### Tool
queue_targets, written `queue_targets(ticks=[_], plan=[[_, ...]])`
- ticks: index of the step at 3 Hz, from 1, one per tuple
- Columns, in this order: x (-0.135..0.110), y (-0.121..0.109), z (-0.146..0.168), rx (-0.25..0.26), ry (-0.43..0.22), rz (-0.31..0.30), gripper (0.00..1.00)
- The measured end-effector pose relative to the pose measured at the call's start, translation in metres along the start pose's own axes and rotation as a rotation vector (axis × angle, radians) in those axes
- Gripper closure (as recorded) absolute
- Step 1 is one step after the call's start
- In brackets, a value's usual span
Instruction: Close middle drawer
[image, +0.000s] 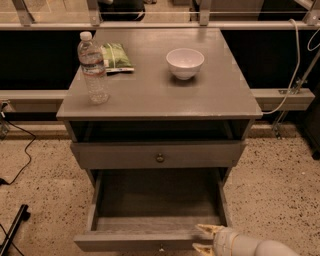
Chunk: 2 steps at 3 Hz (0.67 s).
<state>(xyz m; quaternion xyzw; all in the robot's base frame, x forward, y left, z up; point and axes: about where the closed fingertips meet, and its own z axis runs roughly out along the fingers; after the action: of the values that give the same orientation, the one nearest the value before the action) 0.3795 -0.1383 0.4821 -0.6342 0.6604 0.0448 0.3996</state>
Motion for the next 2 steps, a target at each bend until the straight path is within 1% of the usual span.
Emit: queue_targets(ticks=[1,2], plan=[[0.005,0.005,0.005,0.009,-0.011,-0.009,0.73],[0.015,0.017,0.018,-0.02,-0.031,-0.033,1.0]])
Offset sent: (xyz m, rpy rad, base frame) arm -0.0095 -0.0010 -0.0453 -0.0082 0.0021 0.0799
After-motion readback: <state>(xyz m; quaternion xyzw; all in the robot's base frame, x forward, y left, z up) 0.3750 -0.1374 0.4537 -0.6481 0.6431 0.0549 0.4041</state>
